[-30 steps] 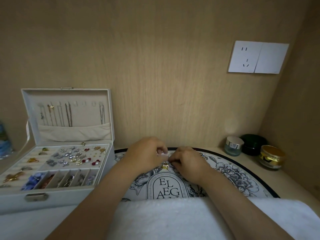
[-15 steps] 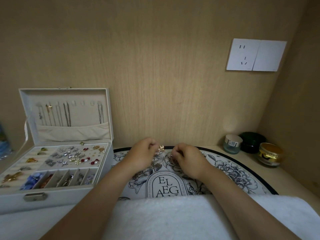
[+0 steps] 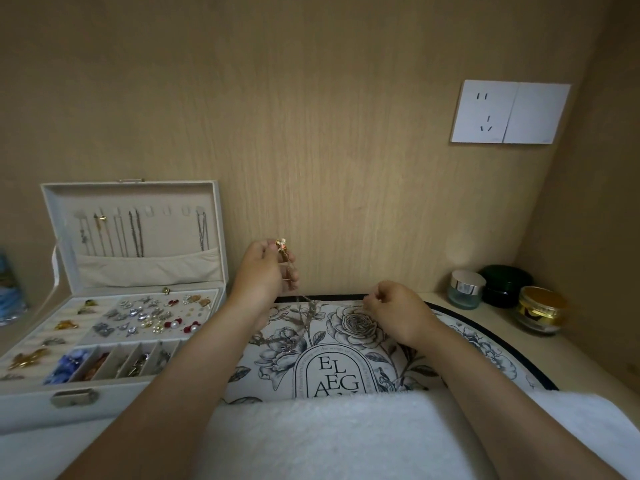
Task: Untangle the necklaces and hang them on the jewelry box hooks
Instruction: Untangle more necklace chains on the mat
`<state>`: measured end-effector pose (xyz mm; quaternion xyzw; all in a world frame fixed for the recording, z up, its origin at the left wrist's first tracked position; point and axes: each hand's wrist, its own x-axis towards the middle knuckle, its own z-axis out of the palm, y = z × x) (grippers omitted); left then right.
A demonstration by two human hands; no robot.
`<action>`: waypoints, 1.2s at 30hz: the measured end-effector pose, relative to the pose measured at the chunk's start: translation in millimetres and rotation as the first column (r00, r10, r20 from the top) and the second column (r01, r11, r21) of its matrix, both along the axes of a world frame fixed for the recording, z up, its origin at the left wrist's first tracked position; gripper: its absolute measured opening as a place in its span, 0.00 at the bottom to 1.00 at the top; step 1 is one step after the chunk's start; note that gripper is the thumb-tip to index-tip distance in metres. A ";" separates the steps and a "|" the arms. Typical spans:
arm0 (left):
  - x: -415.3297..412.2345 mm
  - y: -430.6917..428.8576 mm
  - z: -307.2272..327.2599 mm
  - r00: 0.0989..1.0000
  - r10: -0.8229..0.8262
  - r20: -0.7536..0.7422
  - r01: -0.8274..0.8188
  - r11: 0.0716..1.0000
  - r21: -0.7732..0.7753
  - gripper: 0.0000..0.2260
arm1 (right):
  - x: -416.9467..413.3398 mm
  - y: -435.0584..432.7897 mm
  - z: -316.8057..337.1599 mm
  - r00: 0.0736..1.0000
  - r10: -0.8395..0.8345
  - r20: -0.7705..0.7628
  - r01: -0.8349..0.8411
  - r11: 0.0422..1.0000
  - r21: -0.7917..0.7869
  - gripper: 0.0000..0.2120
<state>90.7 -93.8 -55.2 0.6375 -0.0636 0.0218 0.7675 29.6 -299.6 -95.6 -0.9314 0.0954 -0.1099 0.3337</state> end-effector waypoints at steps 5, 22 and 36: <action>4.9 8.4 2.2 0.994 0.098 0.046 -0.101 0.991 0.086 0.10 | -5.1 -15.6 1.0 0.969 -0.203 -0.138 0.136 0.911 -0.389 0.08; 3.9 13.4 -20.1 0.837 -0.187 0.515 -0.369 0.501 0.783 0.06 | 5.7 26.5 -22.1 0.930 0.366 0.044 -0.321 0.863 -0.390 0.09; 8.4 30.5 -19.2 0.877 -0.182 0.446 -0.436 0.094 0.895 0.08 | 4.9 -1.7 1.2 0.982 -0.165 0.096 0.100 0.873 0.478 0.13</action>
